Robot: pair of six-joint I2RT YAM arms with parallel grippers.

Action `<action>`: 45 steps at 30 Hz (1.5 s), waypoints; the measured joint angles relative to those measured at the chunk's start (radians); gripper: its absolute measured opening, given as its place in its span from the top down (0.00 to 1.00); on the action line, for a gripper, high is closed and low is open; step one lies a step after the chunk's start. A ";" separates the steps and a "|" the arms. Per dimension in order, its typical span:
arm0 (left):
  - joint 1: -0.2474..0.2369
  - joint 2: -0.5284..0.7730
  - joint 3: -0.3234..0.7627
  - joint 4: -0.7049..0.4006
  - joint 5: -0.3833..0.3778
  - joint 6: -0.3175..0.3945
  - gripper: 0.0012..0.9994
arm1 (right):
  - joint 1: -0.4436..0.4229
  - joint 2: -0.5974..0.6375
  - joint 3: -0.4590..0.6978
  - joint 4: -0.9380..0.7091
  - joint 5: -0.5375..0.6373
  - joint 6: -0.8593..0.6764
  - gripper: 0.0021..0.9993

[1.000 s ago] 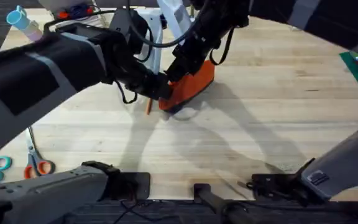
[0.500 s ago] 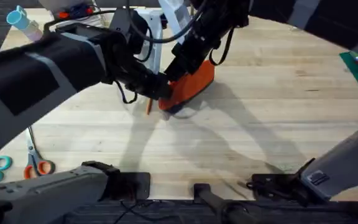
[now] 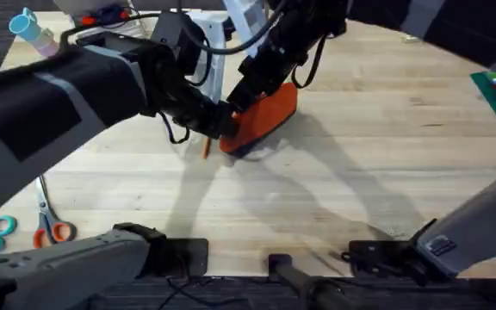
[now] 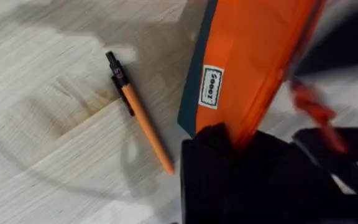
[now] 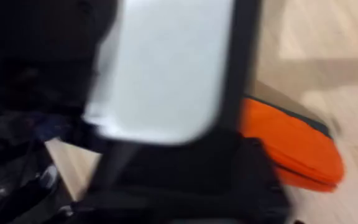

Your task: Unzip the bag, pick up the pens from the table one at a time and place them inside, then zip the bag closed.

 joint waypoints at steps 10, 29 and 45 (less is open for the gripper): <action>0.003 -0.007 -0.006 -0.004 -0.001 0.024 0.96 | -0.034 0.000 0.005 0.007 0.066 0.000 0.01; 0.003 -0.006 -0.007 0.008 -0.012 -0.014 0.96 | -0.151 -0.001 0.065 -0.148 -0.029 -0.015 0.00; 0.004 -0.006 -0.007 0.021 -0.042 -0.025 0.04 | -0.437 -0.043 0.154 -0.233 -0.035 -0.238 0.00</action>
